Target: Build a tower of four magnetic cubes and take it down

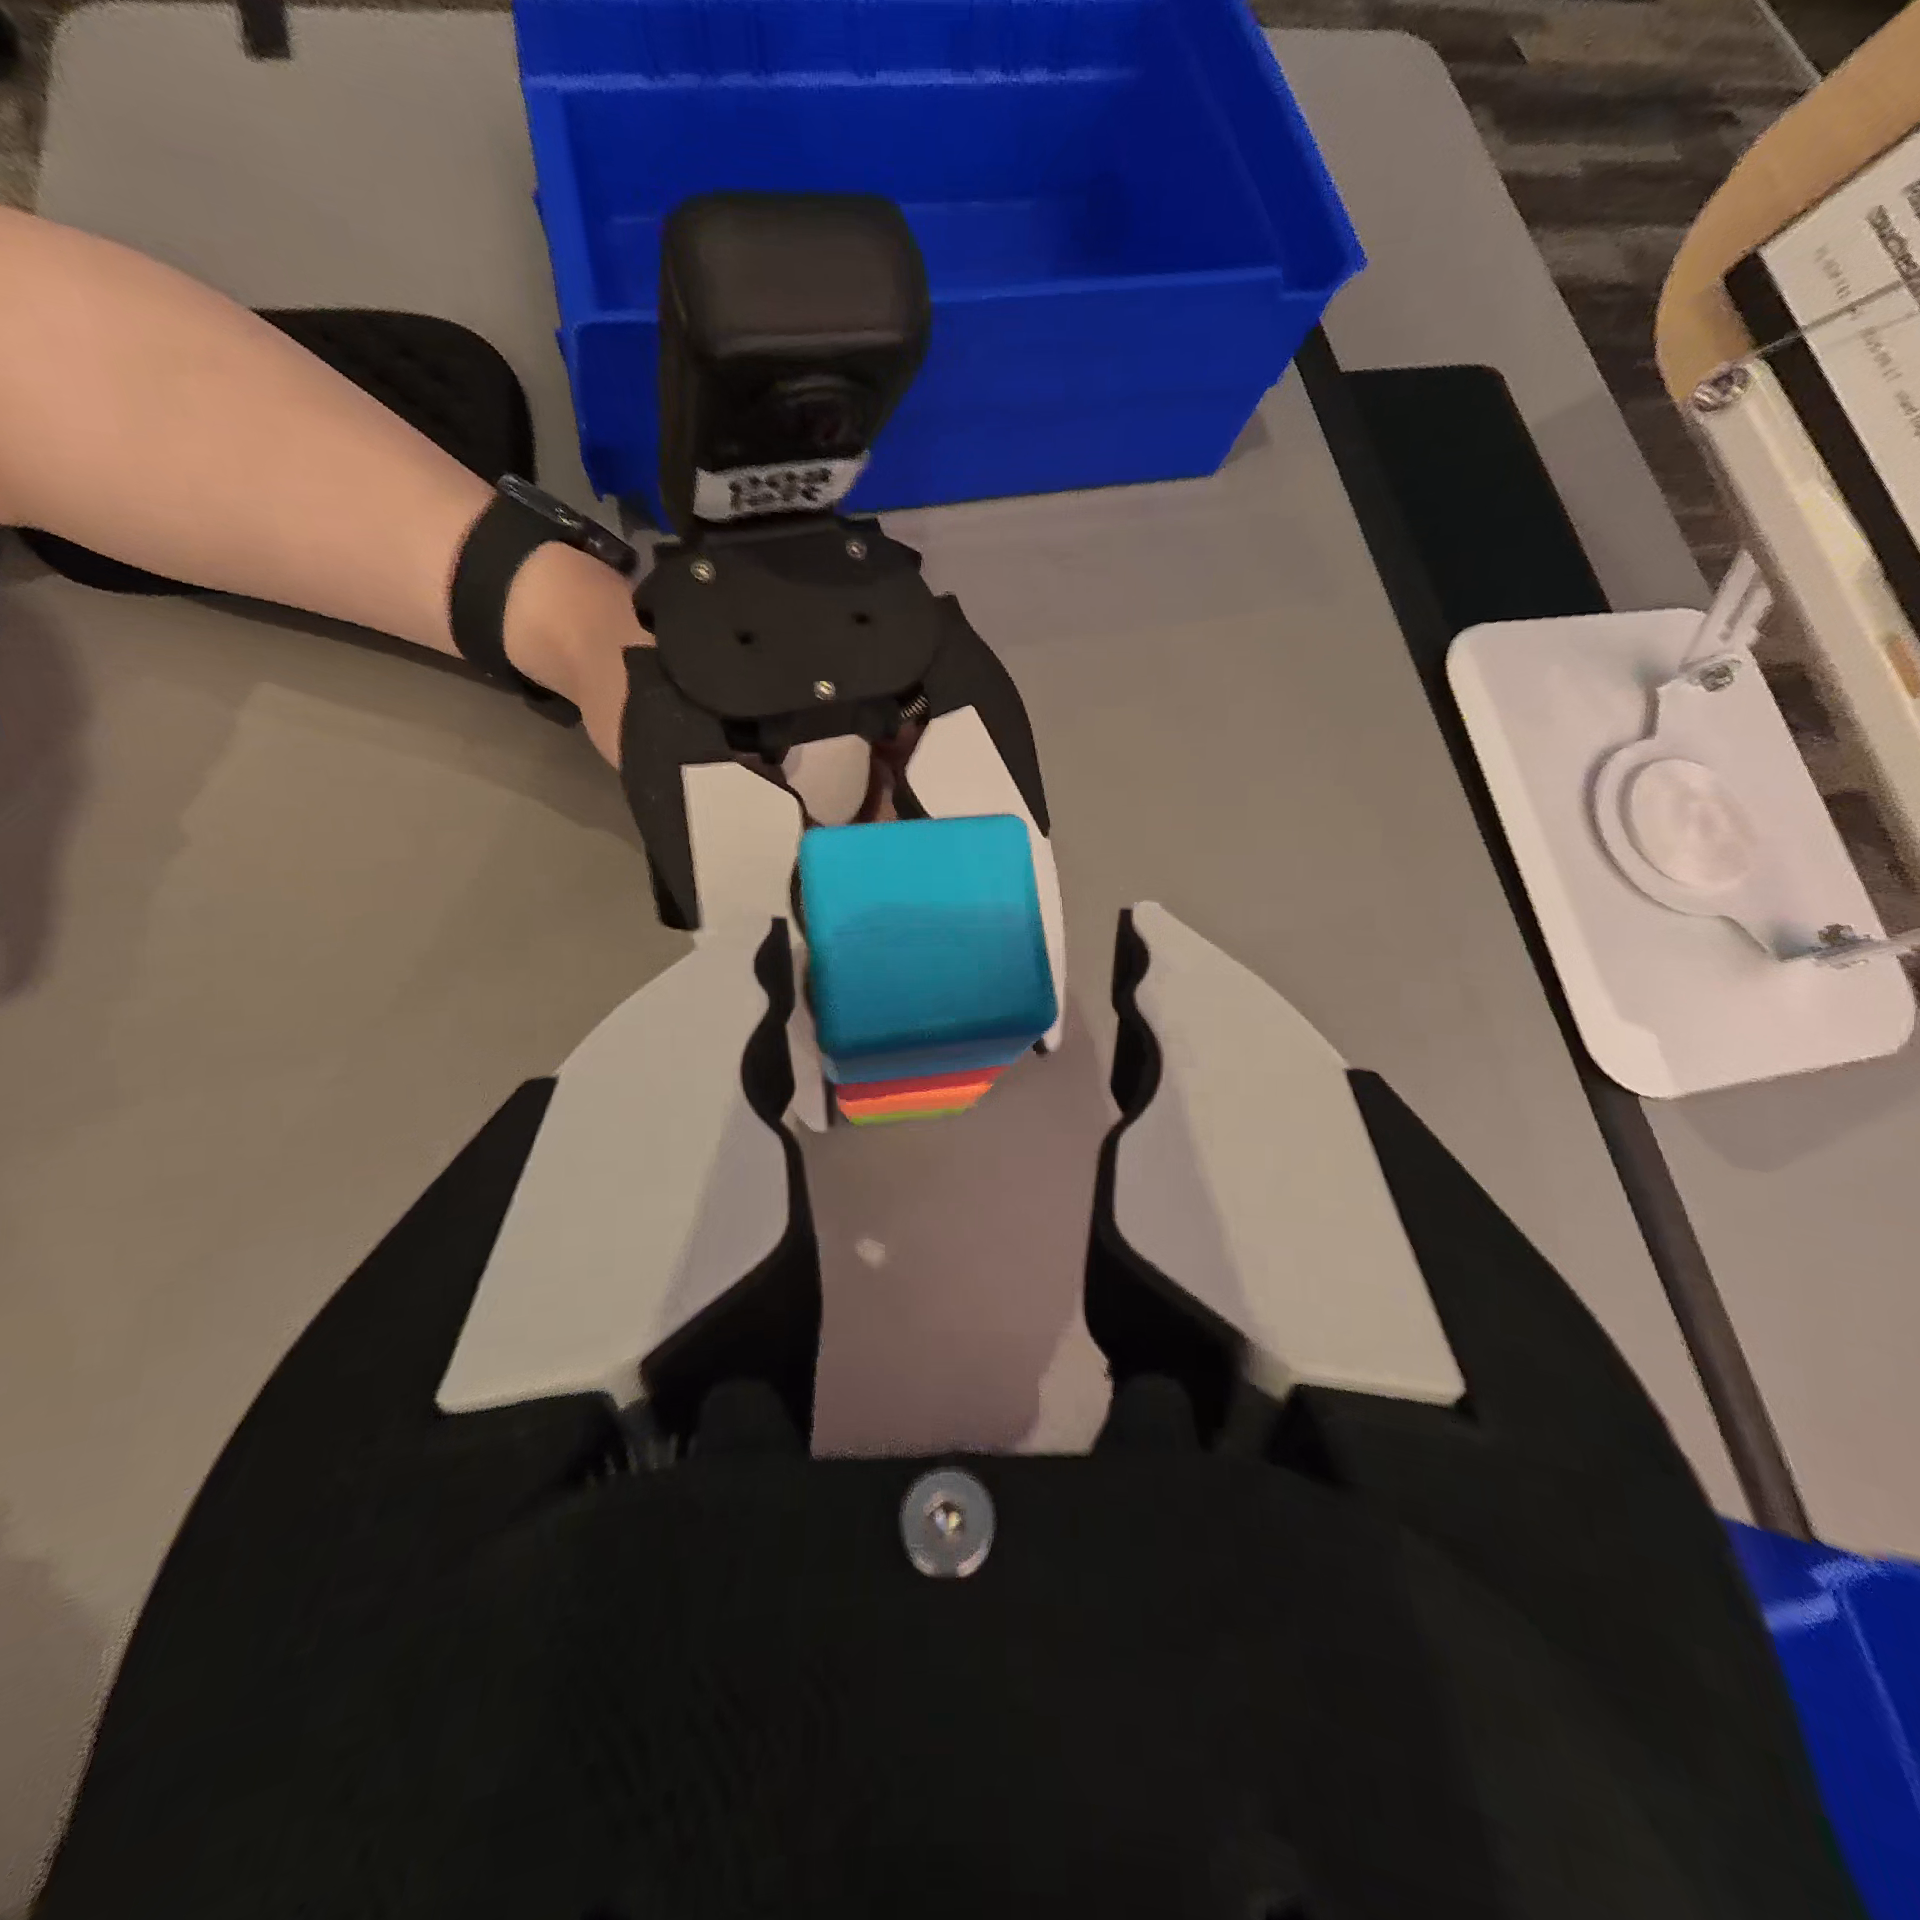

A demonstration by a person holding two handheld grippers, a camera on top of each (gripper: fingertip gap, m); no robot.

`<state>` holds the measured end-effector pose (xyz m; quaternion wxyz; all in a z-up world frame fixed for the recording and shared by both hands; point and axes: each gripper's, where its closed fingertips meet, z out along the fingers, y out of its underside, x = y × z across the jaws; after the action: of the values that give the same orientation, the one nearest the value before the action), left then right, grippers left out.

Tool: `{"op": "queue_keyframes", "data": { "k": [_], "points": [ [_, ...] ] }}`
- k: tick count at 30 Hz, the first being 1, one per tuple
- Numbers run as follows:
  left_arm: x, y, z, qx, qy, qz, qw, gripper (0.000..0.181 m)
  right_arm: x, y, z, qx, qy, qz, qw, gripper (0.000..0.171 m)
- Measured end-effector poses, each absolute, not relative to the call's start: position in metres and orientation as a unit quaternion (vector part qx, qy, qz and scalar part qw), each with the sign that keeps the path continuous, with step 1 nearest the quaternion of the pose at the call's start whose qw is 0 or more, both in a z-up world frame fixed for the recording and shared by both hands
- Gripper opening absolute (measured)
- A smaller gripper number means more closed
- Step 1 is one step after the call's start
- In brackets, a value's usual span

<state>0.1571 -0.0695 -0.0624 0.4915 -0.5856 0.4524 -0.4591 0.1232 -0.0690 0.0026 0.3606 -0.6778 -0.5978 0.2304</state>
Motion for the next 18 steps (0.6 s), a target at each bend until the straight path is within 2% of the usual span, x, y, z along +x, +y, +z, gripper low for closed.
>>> {"op": "queue_keyframes", "data": {
  "k": [1,3,14,18],
  "points": [
    [0.157,-0.07,-0.062,-0.586,0.452,-0.459,0.492,0.056,0.125,-0.065,-0.001,-0.683,-0.599,0.212,0.361,0.061],
    [0.157,-0.069,-0.063,-0.586,0.452,-0.458,0.492,0.056,0.125,-0.068,-0.007,-0.684,-0.608,0.207,0.345,0.05],
    [0.157,-0.07,-0.064,-0.587,0.468,-0.447,0.487,0.055,0.125,-0.072,-0.005,-0.706,-0.584,0.252,0.311,0.048],
    [0.159,-0.07,-0.064,-0.588,0.47,-0.444,0.487,0.054,0.124,-0.076,0.007,-0.697,-0.577,0.276,0.324,0.048]
  ]
}}
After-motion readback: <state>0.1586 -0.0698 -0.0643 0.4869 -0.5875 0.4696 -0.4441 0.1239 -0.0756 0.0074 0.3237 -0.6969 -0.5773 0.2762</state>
